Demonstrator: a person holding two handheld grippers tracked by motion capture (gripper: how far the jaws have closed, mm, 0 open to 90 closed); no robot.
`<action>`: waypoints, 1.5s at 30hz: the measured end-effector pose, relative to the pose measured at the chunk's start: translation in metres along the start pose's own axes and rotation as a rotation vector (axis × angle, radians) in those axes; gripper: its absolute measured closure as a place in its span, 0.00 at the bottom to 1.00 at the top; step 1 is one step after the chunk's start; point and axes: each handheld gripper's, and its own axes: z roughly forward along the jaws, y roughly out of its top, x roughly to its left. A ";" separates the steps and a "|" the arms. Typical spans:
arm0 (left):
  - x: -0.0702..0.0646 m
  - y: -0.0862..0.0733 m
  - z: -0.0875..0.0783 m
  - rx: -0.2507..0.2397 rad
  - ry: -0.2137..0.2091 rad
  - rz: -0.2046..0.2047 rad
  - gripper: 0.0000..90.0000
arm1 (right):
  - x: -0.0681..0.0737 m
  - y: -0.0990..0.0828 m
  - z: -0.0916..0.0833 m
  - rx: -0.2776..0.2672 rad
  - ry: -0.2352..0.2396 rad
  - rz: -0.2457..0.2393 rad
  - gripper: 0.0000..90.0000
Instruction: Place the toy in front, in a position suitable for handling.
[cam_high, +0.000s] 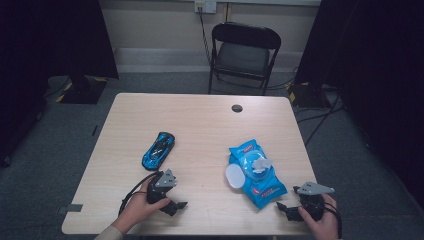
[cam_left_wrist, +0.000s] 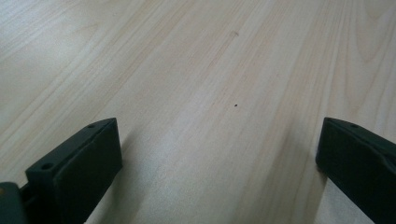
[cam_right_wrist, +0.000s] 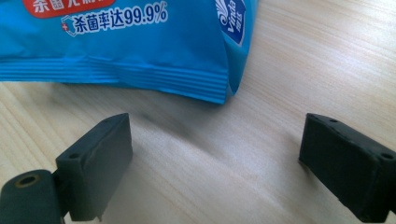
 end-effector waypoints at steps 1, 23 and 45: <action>0.000 0.000 0.000 0.000 0.000 -0.001 0.00 | 0.000 0.000 0.000 0.000 0.001 -0.001 0.09; 0.000 0.000 0.000 0.002 0.003 0.000 0.00 | 0.016 0.026 -0.002 -0.013 0.057 -0.046 0.16; -0.001 0.000 0.000 -0.003 0.006 -0.008 0.00 | 0.014 0.042 0.013 -0.006 0.051 -0.032 0.15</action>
